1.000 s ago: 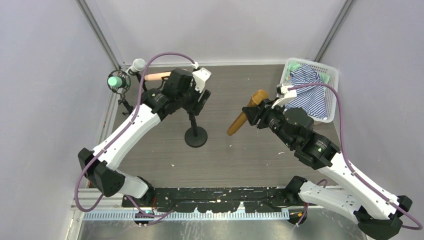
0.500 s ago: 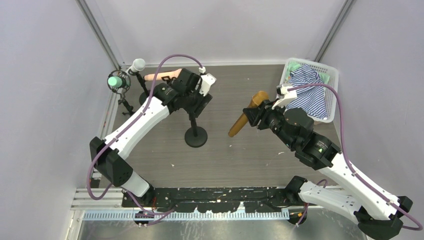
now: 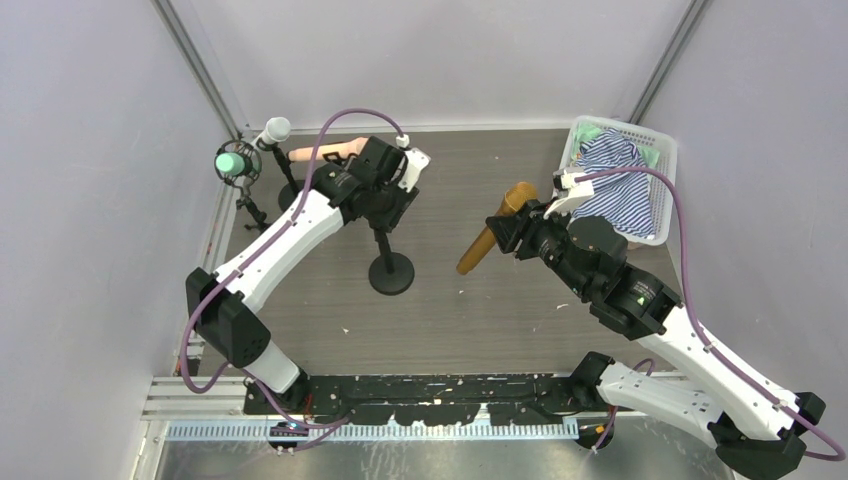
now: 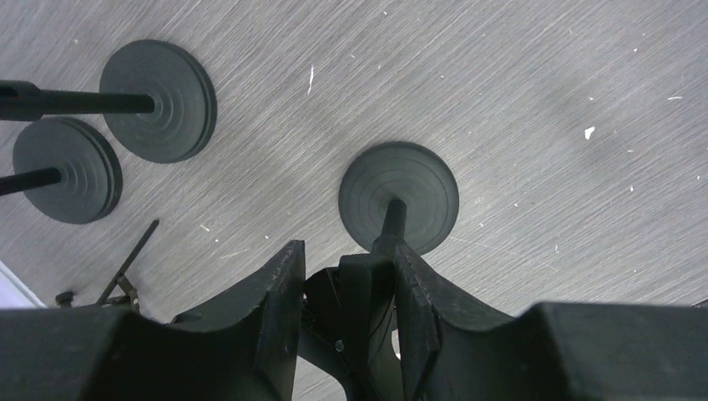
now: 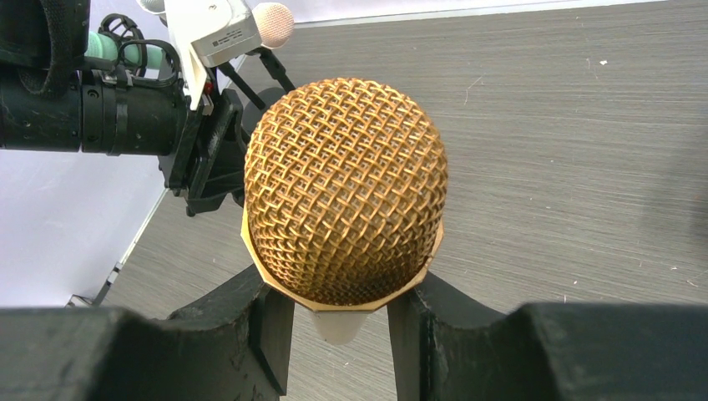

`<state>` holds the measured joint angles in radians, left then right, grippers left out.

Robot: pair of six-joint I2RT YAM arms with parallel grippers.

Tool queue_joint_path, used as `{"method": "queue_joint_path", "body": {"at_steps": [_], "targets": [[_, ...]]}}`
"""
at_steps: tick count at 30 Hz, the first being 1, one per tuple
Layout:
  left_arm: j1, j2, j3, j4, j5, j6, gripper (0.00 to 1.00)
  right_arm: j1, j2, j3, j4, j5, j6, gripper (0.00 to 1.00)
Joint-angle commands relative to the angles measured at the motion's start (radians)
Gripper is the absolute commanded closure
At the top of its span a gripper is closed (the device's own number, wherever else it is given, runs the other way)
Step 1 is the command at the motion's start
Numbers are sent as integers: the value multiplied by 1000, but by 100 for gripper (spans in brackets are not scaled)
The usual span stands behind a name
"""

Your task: Attach the microphones to the stand

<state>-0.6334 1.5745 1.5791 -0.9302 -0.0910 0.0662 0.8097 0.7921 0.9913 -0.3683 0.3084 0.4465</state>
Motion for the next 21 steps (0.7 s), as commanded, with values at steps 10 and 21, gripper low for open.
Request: {"method": "queue_joint_path", "body": {"at_steps": [10,21], "targets": [[44,-17,17,-69,-105,-296,98,3,-13,26,43,7,0,99],[88,-83,-80,65,-77,-720,99,3,-21,20,39,19,7,99]]}}
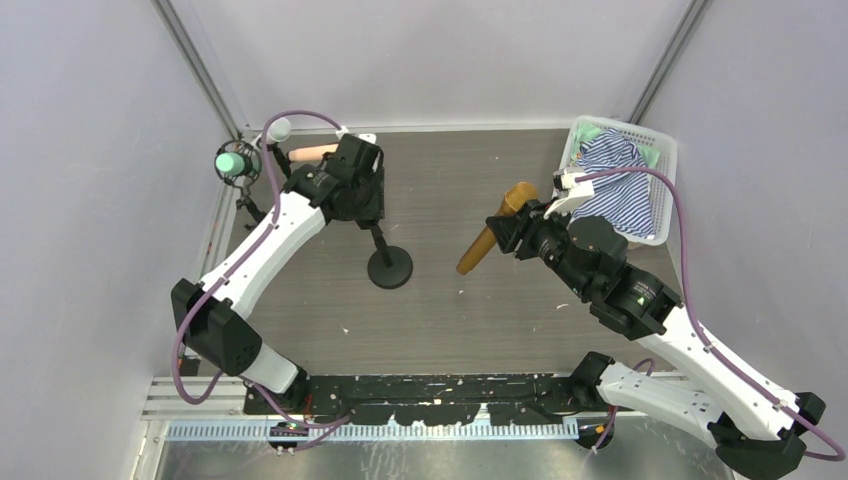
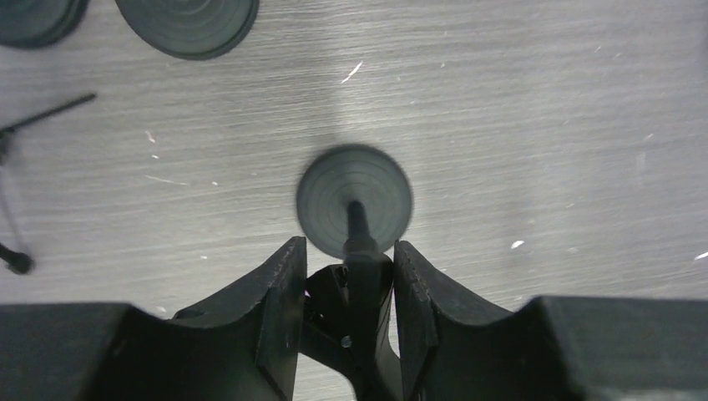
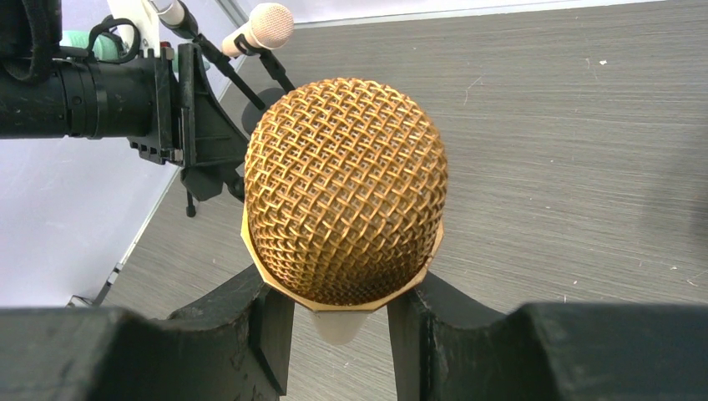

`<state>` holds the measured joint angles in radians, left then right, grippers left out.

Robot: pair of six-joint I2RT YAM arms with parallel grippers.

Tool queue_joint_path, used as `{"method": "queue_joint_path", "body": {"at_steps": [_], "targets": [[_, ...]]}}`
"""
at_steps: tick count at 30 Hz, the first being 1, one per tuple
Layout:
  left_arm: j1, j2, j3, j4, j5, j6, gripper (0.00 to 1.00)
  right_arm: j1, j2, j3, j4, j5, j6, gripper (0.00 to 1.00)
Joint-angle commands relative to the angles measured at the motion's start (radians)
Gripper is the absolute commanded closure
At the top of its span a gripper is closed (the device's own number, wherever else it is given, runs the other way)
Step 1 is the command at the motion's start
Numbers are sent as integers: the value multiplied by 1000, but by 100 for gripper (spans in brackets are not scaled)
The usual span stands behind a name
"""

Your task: Attach the microphones to the stand

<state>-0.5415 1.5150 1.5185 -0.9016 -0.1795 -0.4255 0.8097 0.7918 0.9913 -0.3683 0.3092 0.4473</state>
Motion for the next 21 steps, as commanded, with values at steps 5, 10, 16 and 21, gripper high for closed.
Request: {"method": "queue_joint_path", "body": {"at_steps": [5,10,16,21], "targets": [[-5,-56,-40,44,-40,-441,100,3,-21,17,41,25,11,99],[-11,-111,-103,101,-70,-587,100,3,-23,11,42,33,20,99],[-12,-166,-152,61,-160,-738,98,3,-31,9,36,48,22,99],[-12,-222,-210,94,-149,-837,87,3,-26,8,40,50,26,99]]}}
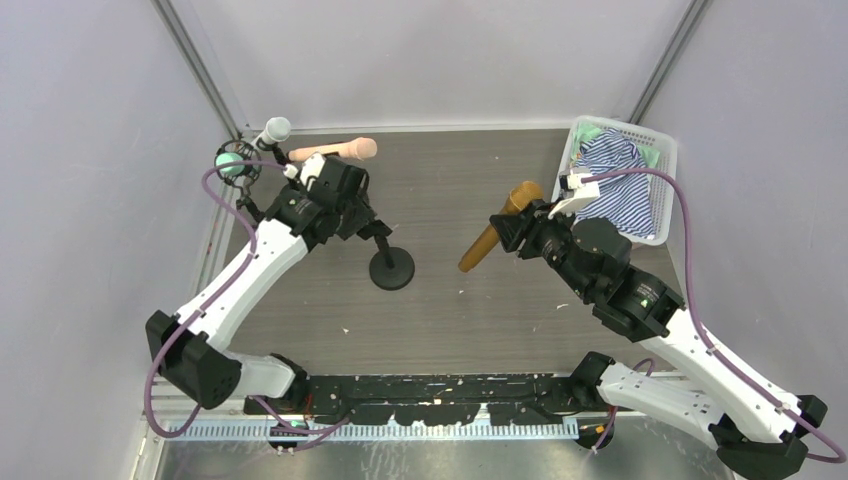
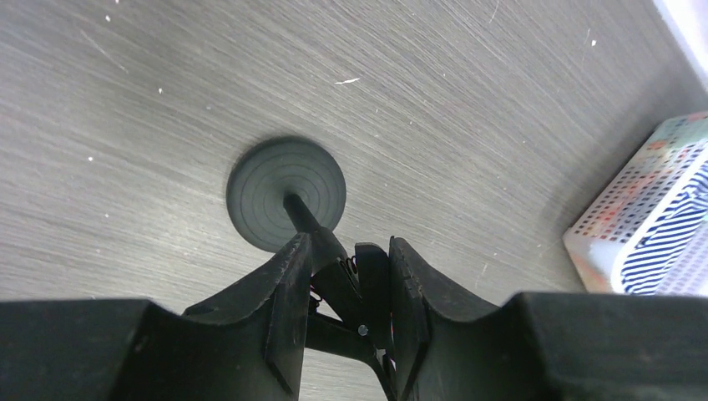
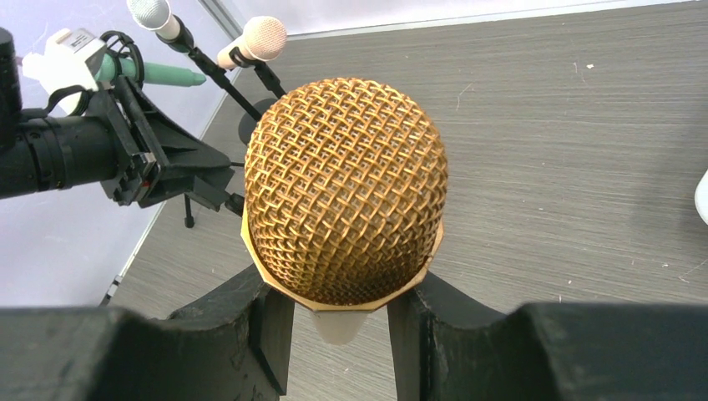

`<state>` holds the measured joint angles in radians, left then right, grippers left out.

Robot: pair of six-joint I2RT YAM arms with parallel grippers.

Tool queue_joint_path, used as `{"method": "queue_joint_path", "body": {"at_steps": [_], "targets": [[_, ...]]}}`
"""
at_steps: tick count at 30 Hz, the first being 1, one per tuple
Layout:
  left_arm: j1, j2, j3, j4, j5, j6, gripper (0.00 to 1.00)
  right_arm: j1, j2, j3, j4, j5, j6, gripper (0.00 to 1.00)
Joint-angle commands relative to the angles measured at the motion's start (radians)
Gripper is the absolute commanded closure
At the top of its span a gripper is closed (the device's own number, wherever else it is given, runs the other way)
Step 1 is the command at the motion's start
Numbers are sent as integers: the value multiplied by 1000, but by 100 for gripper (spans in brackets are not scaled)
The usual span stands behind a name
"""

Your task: Attach the microphones to the stand

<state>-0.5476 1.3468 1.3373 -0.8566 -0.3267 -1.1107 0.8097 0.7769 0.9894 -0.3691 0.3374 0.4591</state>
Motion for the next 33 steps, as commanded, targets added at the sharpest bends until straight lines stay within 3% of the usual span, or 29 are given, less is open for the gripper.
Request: {"method": "queue_joint_path", "body": {"at_steps": [1,6,14,19,22,26,33], "targets": [[-6,-65,-35,60,0,-156,83,2,-11,9,42,20,16,99],[-6,-90,-25,84,-12,-114,60,3,-11,10,42,20,17,99],[-5,-104,-6,145,-35,6,31,3,-9,13,35,20,17,99],[3,-130,9,157,-91,162,19,3,-20,18,16,31,10,99],[7,-183,-31,228,-95,358,14,3,-27,18,8,39,4,99],[15,-314,-159,430,74,673,9,3,-30,15,2,42,2,99],[17,-513,-469,836,463,1060,11,2,-31,12,-1,34,7,99]]}}
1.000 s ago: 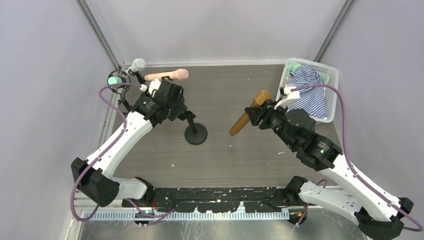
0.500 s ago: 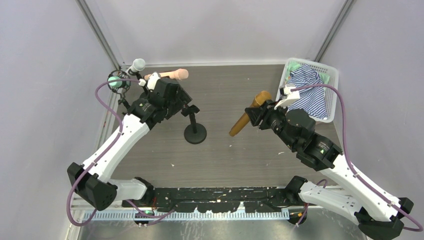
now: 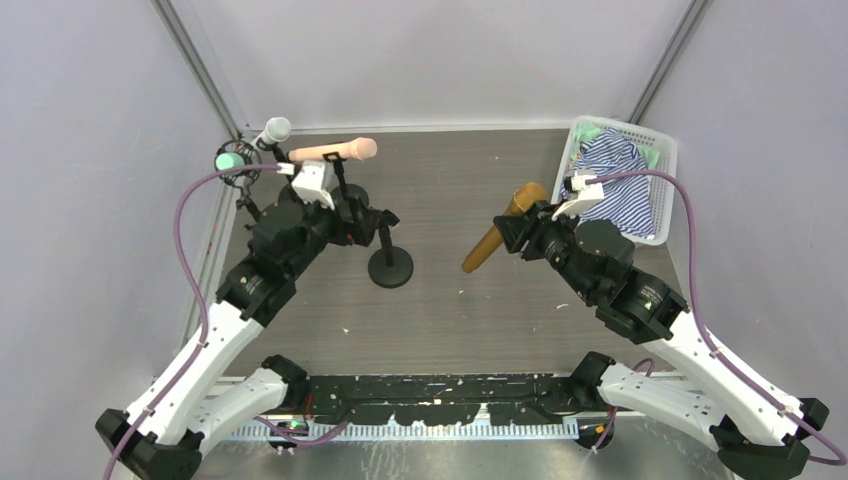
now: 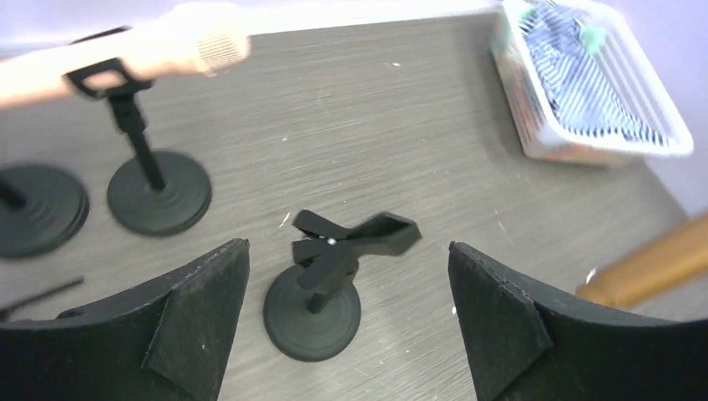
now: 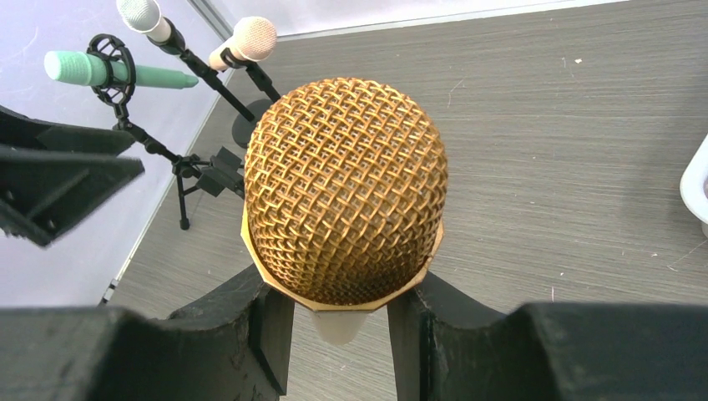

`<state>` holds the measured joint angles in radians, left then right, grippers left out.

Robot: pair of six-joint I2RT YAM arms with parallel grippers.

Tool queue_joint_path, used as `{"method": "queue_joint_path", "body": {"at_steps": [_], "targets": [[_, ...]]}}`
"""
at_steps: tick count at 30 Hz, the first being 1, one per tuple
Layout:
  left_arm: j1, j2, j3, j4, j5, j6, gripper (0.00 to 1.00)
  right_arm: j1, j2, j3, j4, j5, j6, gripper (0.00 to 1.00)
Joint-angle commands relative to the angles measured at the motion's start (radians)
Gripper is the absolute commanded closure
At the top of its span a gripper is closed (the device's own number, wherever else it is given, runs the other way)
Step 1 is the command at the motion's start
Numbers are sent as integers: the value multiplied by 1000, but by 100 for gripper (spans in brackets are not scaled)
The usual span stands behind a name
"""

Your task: Attach the microphones to the stand

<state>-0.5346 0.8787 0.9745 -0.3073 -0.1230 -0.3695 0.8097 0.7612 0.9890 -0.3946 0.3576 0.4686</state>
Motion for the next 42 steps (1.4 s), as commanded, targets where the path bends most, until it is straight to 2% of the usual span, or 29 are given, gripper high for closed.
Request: {"method": "queue_joint_path", "body": {"at_steps": [1,6,12,17,25,30,35,42], "targets": [[4,-48,-118,293,306,400,11,2,-14,13,25,11,-1,99],[3,-7,-112,219,533,686,16,3,-19,13,17,1,6,99],[11,76,-87,195,599,833,15,3,-27,13,-3,-2,12,99],[69,168,33,6,741,950,18,3,-41,13,-22,11,8,99],[147,223,92,-42,841,978,19,3,-31,13,-22,4,4,99],[191,291,168,-193,964,1029,21,3,-26,13,-18,1,6,99],[196,362,233,-292,973,1079,24,3,-24,14,-18,0,5,99],[196,408,255,-312,912,1110,31,3,-30,16,-21,1,6,99]]}}
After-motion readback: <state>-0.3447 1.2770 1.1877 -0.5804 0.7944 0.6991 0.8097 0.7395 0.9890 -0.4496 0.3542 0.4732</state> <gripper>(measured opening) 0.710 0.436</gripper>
